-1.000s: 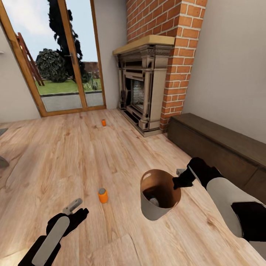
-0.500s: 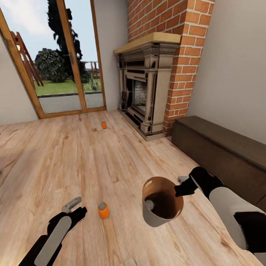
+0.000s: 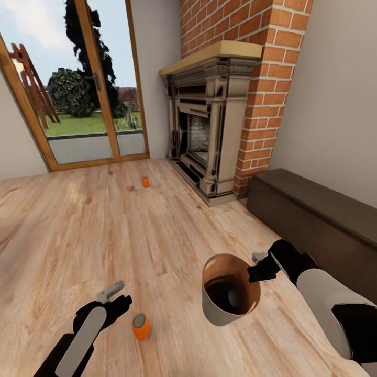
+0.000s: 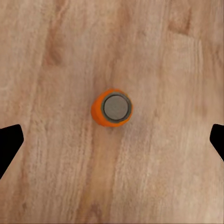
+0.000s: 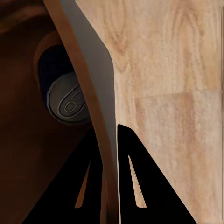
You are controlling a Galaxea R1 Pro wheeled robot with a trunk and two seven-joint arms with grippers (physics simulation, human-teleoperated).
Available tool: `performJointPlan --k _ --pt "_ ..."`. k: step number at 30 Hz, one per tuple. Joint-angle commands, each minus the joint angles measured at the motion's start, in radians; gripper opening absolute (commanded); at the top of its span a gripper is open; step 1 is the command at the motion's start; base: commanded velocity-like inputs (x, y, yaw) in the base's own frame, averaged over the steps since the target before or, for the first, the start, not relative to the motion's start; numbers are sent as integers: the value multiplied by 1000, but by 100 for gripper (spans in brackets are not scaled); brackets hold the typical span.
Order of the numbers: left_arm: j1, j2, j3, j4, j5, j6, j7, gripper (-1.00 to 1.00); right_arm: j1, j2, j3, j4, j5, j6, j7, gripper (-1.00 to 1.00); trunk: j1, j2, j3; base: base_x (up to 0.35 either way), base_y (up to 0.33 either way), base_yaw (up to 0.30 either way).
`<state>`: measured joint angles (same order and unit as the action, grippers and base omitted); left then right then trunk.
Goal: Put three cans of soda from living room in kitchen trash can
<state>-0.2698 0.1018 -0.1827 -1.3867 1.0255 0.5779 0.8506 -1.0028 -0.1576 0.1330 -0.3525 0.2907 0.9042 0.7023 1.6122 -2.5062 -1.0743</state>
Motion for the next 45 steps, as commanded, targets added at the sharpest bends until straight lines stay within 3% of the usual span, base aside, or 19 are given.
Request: performJointPlan --k 1,7,12,16,20,25,45 --pt "-1 0 0 7 0 0 -1 100 0 0 -4 0 -19 7 5 -100 0 0 0 347 0 0" --pt "-18 -2 -2 72 -1 3 -23 100 0 1 -3 0 -19 7 5 -100 0 0 0 347 0 0" --pt "-64 -46 -4 175 -6 68 -72 100 0 1 -3 0 -18 7 5 -100 0 0 0 339 0 0" --pt "-79 -69 -3 190 -4 110 -75 100 0 1 -3 0 -18 7 5 -100 0 0 0 143 0 0" --pt "-85 -114 0 192 2 195 -70 100 0 1 -3 0 -18 7 5 -100 0 0 0 21 0 0" --pt "-86 -121 -3 197 -2 237 -71 100 0 1 -3 0 -18 7 5 -100 1 -1 -8 2 0 0" --pt "-86 -119 -1 216 -10 237 -66 100 -1 -11 -1 -20 -19 19 10 -100 10 -5 -85 0 0 0"
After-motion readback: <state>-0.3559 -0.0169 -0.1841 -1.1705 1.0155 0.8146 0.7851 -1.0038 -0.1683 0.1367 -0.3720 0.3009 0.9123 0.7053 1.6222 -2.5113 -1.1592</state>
